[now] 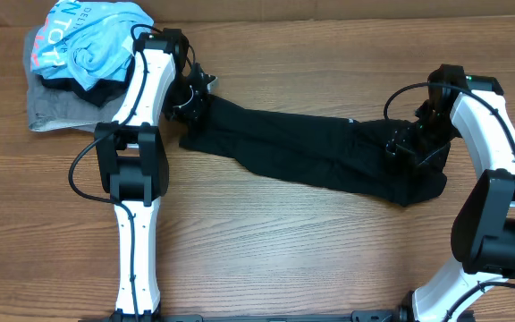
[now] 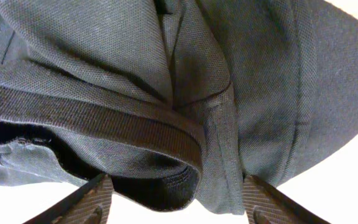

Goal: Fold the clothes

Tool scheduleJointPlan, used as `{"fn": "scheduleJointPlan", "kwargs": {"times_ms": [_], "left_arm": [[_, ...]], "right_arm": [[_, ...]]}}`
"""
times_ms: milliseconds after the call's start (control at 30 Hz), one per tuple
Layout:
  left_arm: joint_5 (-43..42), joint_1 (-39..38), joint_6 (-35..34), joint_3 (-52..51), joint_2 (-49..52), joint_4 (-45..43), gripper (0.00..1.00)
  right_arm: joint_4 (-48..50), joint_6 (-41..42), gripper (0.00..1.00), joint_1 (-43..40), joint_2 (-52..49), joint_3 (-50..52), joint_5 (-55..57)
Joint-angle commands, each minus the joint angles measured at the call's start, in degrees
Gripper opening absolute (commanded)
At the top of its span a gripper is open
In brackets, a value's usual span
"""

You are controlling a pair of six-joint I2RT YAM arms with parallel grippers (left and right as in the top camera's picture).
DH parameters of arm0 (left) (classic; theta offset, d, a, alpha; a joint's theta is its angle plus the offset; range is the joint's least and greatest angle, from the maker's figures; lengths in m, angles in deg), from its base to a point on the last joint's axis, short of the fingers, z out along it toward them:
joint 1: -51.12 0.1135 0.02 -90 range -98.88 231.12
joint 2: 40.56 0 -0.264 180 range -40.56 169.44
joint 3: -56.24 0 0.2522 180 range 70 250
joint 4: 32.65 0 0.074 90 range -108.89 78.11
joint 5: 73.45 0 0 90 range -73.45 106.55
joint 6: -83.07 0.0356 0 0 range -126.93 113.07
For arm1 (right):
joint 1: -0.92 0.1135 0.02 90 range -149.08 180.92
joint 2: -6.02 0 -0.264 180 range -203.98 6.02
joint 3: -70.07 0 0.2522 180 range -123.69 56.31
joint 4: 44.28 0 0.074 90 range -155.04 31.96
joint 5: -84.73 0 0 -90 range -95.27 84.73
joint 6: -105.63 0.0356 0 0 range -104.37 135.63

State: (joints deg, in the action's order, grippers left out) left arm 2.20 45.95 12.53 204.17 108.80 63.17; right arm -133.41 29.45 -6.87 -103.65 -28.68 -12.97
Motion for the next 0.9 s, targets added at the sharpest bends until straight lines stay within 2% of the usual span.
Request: {"fn": "scheduleJointPlan", "kwargs": {"times_ms": [0, 67, 300, 433, 633, 867], "left_arm": [[0.2, 0.8, -6.1, -0.3, 1.6, 0.2, 0.04], [0.1, 1.6, -8.1, 2.6, 1.6, 1.3, 0.04], [2.6, 3.0, -8.4, 22.5, 1.6, 11.6, 0.04], [3.0, 2.7, -8.1, 30.1, 1.6, 14.8, 0.04], [2.5, -0.6, -7.7, 30.9, 1.3, 14.8, 0.04], [2.5, -9.9, -6.6, 30.9, 1.3, 14.3, 0.04]], "right_arm": [[0.0, 0.1, 0.65, -0.2, 2.0, -1.4, -1.3], [0.1, 0.1, 0.60, -0.2, 2.0, -1.3, -2.4], [0.2, 1.2, 0.61, -0.2, 2.0, -1.3, -4.0], [0.1, 1.2, 0.60, -0.2, 2.0, -1.3, -4.0], [0.1, 1.1, 0.61, -0.3, 2.0, -1.4, -5.1], [0.1, 1.1, 0.61, -1.1, 2.0, -1.4, -6.1]]}}
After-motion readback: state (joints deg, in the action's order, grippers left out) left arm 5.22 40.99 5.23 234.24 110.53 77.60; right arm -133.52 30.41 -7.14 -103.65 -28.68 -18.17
